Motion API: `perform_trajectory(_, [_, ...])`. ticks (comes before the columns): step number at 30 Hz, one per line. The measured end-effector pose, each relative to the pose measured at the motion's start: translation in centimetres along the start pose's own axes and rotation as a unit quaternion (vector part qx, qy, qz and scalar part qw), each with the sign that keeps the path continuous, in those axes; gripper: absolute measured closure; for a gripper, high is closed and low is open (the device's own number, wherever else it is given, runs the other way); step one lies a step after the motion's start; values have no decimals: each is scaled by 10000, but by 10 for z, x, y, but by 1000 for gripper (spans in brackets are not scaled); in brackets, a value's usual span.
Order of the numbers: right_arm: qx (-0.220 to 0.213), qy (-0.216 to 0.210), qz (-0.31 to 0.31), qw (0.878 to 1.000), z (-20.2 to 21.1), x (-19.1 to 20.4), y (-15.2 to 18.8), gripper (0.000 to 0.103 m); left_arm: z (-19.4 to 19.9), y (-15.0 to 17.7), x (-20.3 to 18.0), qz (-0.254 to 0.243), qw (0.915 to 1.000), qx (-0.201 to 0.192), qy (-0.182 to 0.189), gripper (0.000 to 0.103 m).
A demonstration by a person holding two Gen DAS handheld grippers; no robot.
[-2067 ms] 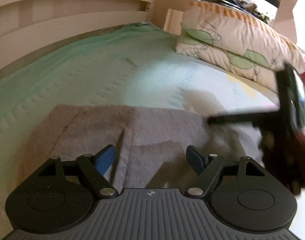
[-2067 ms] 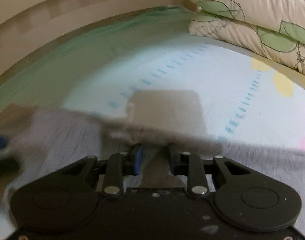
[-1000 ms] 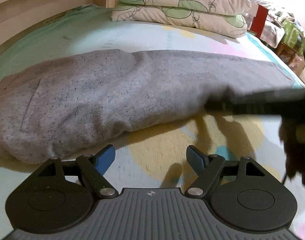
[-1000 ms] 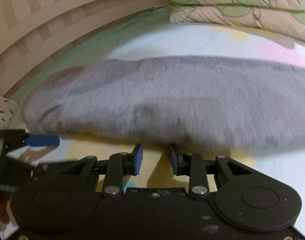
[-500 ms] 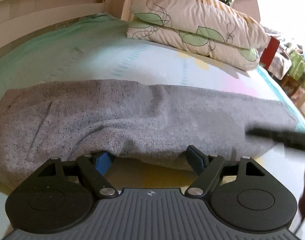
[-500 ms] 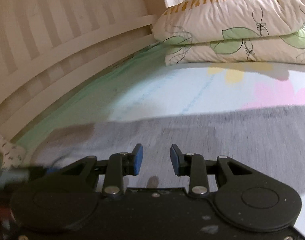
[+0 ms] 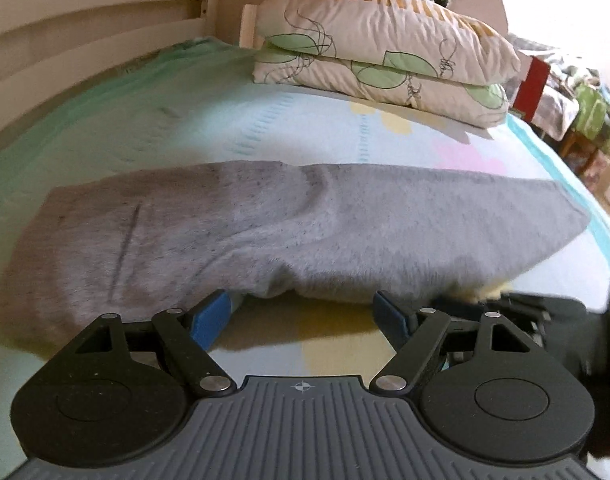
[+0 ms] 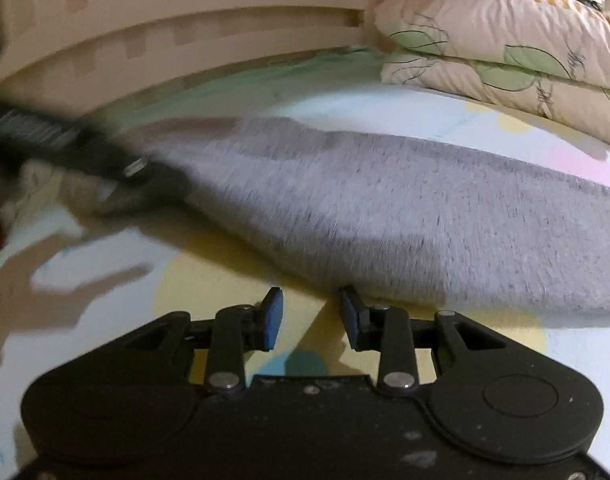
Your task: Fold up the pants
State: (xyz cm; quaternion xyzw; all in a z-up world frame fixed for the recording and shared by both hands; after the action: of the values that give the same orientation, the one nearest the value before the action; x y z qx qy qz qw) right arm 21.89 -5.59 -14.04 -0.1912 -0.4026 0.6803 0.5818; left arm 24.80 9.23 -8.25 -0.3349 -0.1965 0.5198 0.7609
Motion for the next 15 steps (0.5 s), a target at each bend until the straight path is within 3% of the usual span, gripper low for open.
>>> perform_trajectory(5, [-151,-216,-1067,9939,-2,-18,-5,67,8,11,1,210,9997,-127,-52,26])
perform_trajectory(8, [-262,-356,-1399,9892,-5,-22,-8,64,2,13,-1,206,9998,-33,8,26])
perform_trajectory(10, [-332,-524,-1605,9851,-2,-23,-18,83,0,14,-6,42,10000,-2,23,26])
perform_trajectory(11, [-429,-653,-1689,9825,-1,-23,-28,99,-3,15,-8,-25,10000,49,70,26])
perform_trajectory(15, [-645,-545,-1526,9847,7,-32,-79,101,-28,19,-12,-134,9989,384,225,26])
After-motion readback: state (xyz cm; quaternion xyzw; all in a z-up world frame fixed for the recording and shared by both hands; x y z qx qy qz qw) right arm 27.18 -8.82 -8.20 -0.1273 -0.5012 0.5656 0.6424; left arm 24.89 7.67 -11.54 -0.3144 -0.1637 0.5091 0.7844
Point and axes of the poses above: each gripper's, at about its wrist camera, not at the fingertips, and z roughly against the way its jaws point, x to its left, y to its underside, the point moved 9 cm from there along -z, roughly the way its jaws point, and after that the axes turned 3 degrees about -z, right-handed, at the moved point
